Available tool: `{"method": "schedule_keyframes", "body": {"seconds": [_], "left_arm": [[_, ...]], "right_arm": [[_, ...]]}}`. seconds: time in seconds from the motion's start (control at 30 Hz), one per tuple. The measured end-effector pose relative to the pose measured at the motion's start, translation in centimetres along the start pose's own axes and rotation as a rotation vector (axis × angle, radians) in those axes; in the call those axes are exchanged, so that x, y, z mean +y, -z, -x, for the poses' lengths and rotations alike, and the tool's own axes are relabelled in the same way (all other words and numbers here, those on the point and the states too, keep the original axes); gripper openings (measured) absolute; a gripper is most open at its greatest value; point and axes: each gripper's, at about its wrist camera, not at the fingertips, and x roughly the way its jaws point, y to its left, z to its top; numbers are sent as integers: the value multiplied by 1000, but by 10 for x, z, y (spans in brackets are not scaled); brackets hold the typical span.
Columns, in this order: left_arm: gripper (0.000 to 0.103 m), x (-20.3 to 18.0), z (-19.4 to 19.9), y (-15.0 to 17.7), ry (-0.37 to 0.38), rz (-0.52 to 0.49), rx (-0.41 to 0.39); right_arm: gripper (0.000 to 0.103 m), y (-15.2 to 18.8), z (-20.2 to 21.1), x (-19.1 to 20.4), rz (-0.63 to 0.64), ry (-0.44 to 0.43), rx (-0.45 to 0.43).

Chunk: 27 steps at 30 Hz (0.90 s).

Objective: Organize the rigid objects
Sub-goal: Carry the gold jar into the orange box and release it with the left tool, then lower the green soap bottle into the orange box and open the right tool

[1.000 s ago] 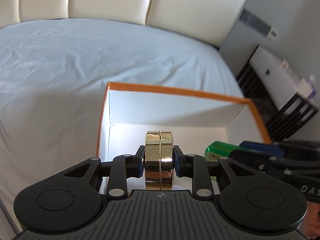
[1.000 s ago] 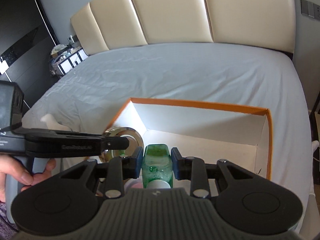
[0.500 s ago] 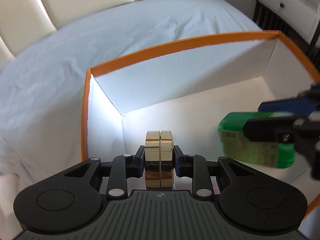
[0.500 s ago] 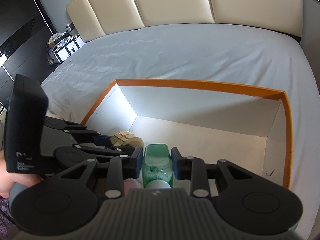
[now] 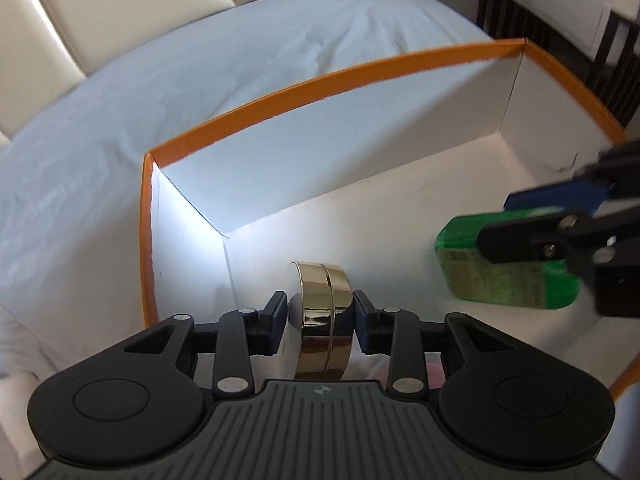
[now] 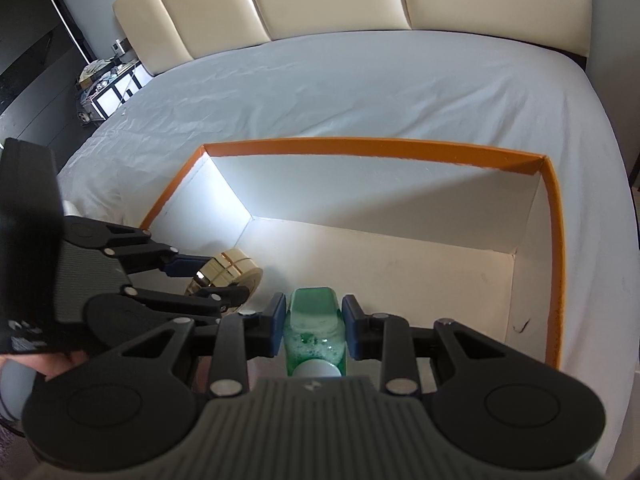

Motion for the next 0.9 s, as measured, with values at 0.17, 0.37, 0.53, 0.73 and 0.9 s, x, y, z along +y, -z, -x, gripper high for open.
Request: {"method": "schedule_keyframes", "body": {"seconds": [0.17, 0.37, 0.53, 0.73, 0.9], "left_arm": [[40, 14, 7, 3, 94, 91, -18], [42, 31, 27, 4, 169, 174, -85], [42, 55, 63, 15, 104, 289, -238], [42, 86, 67, 32, 53, 445, -251], [32, 94, 53, 49, 144, 520, -222]], "right_arm": [[30, -1, -4, -2, -34, -5, 12], [30, -6, -12, 5, -42, -8, 19], [30, -10, -26, 15, -26, 23, 44], [30, -15, -45, 21, -12, 70, 87], [30, -19, -58, 31, -15, 47, 117]]}}
